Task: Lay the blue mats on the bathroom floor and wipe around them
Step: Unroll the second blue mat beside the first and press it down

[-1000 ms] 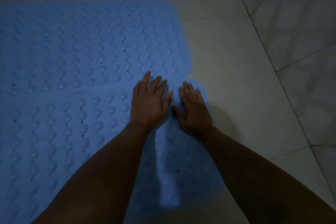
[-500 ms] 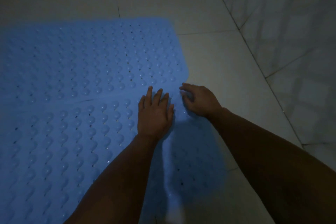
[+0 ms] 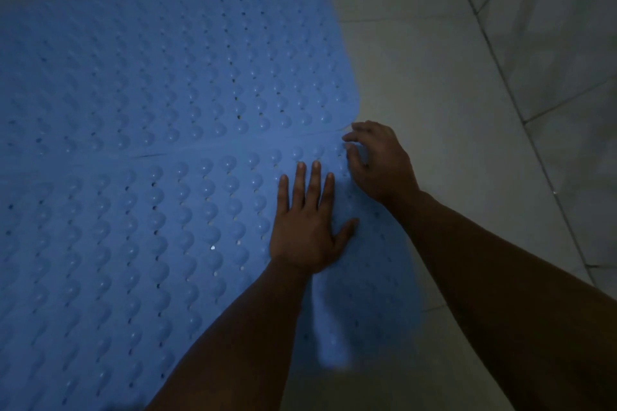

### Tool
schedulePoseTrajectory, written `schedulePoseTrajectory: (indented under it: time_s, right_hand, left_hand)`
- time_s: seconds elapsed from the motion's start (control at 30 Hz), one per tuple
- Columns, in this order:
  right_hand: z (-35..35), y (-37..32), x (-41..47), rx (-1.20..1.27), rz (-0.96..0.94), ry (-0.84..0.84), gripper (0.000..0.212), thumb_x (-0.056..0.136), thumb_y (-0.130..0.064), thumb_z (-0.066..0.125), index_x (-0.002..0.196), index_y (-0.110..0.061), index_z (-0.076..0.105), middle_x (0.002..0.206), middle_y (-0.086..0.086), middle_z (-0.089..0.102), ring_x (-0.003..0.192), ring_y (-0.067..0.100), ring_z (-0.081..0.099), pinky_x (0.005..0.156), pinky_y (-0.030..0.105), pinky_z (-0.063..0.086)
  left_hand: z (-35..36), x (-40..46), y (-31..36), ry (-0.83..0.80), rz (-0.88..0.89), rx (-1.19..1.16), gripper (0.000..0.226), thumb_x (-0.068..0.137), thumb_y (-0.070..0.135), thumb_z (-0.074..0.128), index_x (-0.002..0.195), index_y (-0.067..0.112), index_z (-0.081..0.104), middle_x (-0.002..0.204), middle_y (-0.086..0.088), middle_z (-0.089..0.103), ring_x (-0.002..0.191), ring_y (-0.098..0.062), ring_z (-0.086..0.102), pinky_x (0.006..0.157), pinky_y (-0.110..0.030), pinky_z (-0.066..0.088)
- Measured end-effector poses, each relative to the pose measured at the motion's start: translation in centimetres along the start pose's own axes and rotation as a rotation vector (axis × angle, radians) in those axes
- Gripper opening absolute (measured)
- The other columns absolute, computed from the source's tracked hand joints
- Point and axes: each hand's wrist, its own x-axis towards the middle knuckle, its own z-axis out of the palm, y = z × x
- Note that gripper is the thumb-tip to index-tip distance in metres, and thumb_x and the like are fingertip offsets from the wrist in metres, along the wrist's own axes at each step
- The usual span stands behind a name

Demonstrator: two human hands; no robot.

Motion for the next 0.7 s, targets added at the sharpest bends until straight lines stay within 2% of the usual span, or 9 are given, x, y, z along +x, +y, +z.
schedulePoseTrajectory:
  time_s: [0.17,0.3,0.33,0.37,0.43,0.47,0.53,0.63,0.7]
  right_hand:
    - [-0.9,-0.3,0.8,0.008,0.028,-0.042,0.025,0.096,-0.029,0.057,0.112,-0.018,0.072,0.126,0.004,0.065,0.126,0.022,0.052,0.103,0.03,0.043]
    - [-3.4,-2.3,1.7,-0.069,0.106,-0.266,0.041,0.092,-0.044,0.05,0.12,-0.019,0.069,0.13,0.006,0.062,0.13,0.028,0.05,0.106,0.042,0.045]
    - [-4.2,-2.9,2.2,-0.106,0.157,-0.336,0.043,0.092,-0.046,0.05,0.12,-0.02,0.069,0.131,0.007,0.062,0.129,0.03,0.051,0.106,0.044,0.045]
    - [-4.9,-3.7,2.7,-0.141,0.217,-0.402,0.044,0.092,-0.048,0.051,0.121,-0.02,0.068,0.132,0.009,0.062,0.127,0.032,0.053,0.106,0.045,0.046]
    - [-5.8,-5.8,3.4,-0.198,0.305,-0.529,0.041,0.095,-0.045,0.053,0.124,-0.019,0.067,0.134,0.013,0.062,0.125,0.035,0.056,0.105,0.042,0.047]
    - [-5.8,-6.7,3.6,-0.212,0.315,-0.575,0.039,0.097,-0.041,0.053,0.125,-0.017,0.067,0.135,0.013,0.062,0.125,0.035,0.057,0.104,0.04,0.047]
    - [-5.1,-8.7,3.2,-0.211,0.291,-0.595,0.036,0.099,-0.035,0.051,0.125,-0.015,0.066,0.135,0.014,0.062,0.124,0.034,0.057,0.104,0.039,0.047]
    - [-2.9,-11.8,1.1,-0.157,0.224,-0.515,0.039,0.101,-0.032,0.049,0.131,-0.012,0.063,0.138,0.015,0.061,0.129,0.035,0.054,0.108,0.041,0.044]
    - [-0.8,-13.4,-0.9,-0.152,0.168,-0.479,0.046,0.104,-0.033,0.045,0.141,-0.008,0.054,0.148,0.018,0.051,0.141,0.036,0.042,0.116,0.043,0.035]
  left_hand:
    - [-0.5,0.3,0.1,-0.069,0.001,-0.073,0.093,0.096,0.075,0.022,0.163,0.012,0.014,0.172,-0.013,-0.001,0.158,-0.033,-0.012,0.125,-0.059,0.003]
    - [-2.7,2.2,-0.6,-0.354,-0.027,-0.195,0.087,0.098,0.07,0.023,0.163,0.012,0.013,0.171,-0.012,-0.008,0.157,-0.033,-0.017,0.126,-0.055,-0.006]
    - [-4.0,3.1,-1.0,-0.415,-0.025,-0.246,0.08,0.101,0.063,0.03,0.16,0.01,0.023,0.171,-0.015,0.001,0.157,-0.036,-0.007,0.126,-0.055,0.001]
    - [-5.5,3.8,-1.6,-0.422,-0.028,-0.303,0.067,0.104,0.054,0.037,0.152,0.007,0.038,0.167,-0.018,0.019,0.156,-0.038,0.009,0.124,-0.054,0.015]
    - [-8.3,4.0,-3.1,-0.271,-0.073,-0.355,0.044,0.104,0.037,0.044,0.135,0.007,0.056,0.147,-0.017,0.049,0.145,-0.037,0.036,0.111,-0.05,0.038]
    - [-9.2,3.9,-4.1,-0.178,-0.098,-0.319,0.041,0.103,0.033,0.045,0.134,0.009,0.058,0.143,-0.014,0.055,0.144,-0.036,0.039,0.109,-0.047,0.041]
    - [-10.2,2.6,-6.0,-0.092,-0.163,-0.221,0.044,0.102,0.031,0.045,0.14,0.013,0.057,0.146,-0.01,0.056,0.148,-0.035,0.035,0.111,-0.045,0.04]
    - [-10.1,0.0,-8.4,-0.05,-0.227,-0.166,0.049,0.1,0.032,0.047,0.145,0.015,0.053,0.153,-0.009,0.05,0.152,-0.035,0.027,0.117,-0.048,0.033]
    - [-9.8,-1.6,-9.6,0.009,-0.229,-0.148,0.049,0.099,0.032,0.047,0.144,0.014,0.055,0.153,-0.009,0.051,0.152,-0.036,0.028,0.116,-0.051,0.033]
